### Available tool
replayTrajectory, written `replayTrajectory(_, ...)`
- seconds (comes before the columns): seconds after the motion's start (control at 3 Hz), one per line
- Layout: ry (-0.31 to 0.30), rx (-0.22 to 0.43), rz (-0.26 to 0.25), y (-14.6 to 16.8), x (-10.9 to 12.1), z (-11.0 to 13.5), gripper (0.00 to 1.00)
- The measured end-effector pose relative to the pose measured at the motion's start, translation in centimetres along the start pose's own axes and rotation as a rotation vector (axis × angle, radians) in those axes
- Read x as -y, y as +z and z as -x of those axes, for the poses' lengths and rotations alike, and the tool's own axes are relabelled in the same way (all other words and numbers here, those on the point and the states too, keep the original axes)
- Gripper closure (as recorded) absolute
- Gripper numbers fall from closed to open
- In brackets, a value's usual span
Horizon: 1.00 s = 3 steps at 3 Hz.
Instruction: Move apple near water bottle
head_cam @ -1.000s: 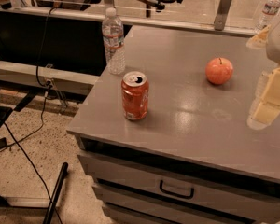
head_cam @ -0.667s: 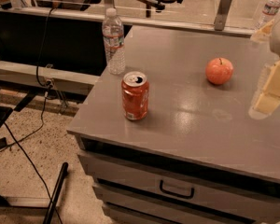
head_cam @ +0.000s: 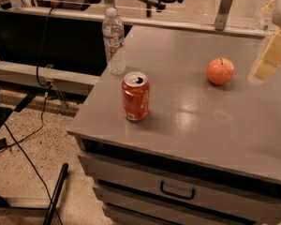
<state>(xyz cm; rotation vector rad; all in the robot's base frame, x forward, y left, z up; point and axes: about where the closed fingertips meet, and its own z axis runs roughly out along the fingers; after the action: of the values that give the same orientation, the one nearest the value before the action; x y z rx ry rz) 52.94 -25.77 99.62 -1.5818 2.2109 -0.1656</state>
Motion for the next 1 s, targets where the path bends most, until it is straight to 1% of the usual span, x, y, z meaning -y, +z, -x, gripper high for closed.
replayTrajectory(0.33,0.075,0.050,-0.012,1.9,4.0,-1.2,0.00)
replayTrajectory(0.67,0.153,0.153,0.019,5.4,6.3,-1.7,0.00)
replayTrajectory(1.0,0.224,0.268,0.051,9.6,7.9,-1.2,0.00)
